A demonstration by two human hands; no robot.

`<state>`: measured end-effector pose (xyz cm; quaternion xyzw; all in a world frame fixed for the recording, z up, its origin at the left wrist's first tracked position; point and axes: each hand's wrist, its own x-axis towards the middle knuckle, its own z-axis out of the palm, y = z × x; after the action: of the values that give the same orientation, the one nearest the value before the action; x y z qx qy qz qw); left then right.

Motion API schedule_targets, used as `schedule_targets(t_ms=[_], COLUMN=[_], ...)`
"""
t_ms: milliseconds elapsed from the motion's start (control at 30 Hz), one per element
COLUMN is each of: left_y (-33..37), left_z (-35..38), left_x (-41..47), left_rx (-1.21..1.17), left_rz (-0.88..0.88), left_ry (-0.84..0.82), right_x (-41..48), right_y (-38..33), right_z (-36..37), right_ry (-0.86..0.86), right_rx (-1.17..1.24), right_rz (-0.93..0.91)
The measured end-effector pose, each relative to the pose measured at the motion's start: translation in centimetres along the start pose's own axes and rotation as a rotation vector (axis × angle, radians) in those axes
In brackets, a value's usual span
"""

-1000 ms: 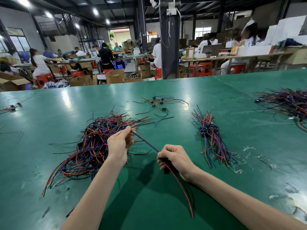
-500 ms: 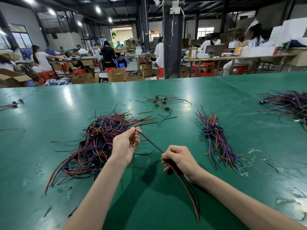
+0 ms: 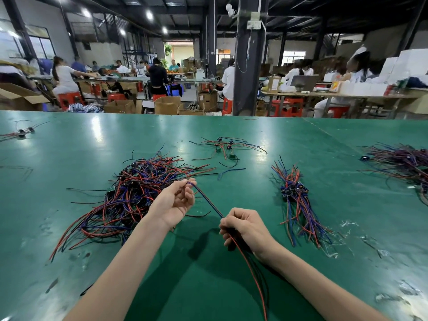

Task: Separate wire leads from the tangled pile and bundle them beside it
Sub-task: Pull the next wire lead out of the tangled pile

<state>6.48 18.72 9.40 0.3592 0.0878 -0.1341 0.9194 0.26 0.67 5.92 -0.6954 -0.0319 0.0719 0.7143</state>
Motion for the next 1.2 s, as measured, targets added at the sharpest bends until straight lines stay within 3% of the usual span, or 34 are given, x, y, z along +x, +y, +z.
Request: schedule_targets(t_ms=[467, 633, 933, 1200], left_y=[0.4, 0.2, -1.2, -1.3], left_z=[-0.1, -0.3, -0.2, -0.6], left_x=[-0.3, 0.2, 0.2, -0.2], left_rx=[-0.149, -0.054, 0.349, 0.560], left_rz=[-0.137, -0.038, 0.261, 0.416], left_ry=[0.001, 0.080, 0.319, 0.349], right_x=[0.2, 0.3, -0.8, -1.1], right_y=[-0.1, 0.0, -0.4, -0.5], right_z=[0.1, 0.2, 0.4, 0.3], right_ry=[-0.017, -0.024, -0.055, -0.062], right_rx=[-0.024, 0.005, -0.014, -0.003], right_rz=[-0.004, 0.018, 0.044, 0.030])
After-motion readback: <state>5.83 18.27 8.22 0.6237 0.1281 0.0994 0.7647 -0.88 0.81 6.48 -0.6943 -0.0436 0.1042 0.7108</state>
